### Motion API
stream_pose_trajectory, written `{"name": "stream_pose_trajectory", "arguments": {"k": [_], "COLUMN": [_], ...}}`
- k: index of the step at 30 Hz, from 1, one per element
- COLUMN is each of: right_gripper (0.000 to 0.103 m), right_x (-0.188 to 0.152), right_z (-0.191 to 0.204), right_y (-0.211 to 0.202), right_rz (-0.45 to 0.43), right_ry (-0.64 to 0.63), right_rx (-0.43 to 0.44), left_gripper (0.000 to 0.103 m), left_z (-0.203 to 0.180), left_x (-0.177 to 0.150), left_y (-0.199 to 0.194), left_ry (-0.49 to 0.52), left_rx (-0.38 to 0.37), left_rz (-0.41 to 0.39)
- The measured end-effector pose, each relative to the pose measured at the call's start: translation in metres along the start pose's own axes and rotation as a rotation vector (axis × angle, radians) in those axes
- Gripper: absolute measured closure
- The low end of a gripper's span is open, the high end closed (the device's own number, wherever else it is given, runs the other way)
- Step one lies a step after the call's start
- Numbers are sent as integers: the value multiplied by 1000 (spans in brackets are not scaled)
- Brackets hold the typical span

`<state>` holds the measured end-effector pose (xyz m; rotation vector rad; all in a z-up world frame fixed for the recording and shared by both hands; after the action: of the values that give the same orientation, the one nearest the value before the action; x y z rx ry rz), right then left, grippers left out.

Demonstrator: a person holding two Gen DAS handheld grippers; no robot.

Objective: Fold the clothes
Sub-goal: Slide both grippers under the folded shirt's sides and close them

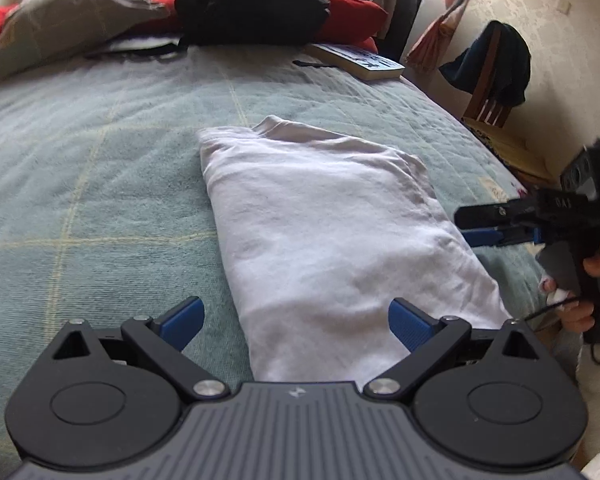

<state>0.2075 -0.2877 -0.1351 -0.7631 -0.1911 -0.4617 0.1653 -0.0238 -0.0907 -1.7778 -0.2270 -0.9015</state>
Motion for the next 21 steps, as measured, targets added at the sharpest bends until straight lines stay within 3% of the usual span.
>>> {"name": "stream_pose_trajectory", "arguments": {"k": [12,21], "right_gripper": [0,0], "right_x": [14,29], "right_z": [-11,-12], "right_y": [3,18], "right_rz": [23,32], "right_ry": [149,203], "right_rx": [177,220], "left_gripper": [5,4], "left_z": [40,61], "left_x": [19,45], "left_y": [35,69], "left_ry": [-237,-352], "left_rx": [-257,-402], "left_rz": [17,-7]}}
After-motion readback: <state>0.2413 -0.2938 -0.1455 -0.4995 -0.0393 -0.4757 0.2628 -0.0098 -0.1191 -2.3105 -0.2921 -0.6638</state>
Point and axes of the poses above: each gripper's, at about its wrist camera, not at the fingertips, and y roughly the way its jaws point, z to its left, x to its top, the point moved 6 cm from there along y, roughly the way its jaws point, and after that the axes turned 13 degrees about y, right-handed, at the moved point
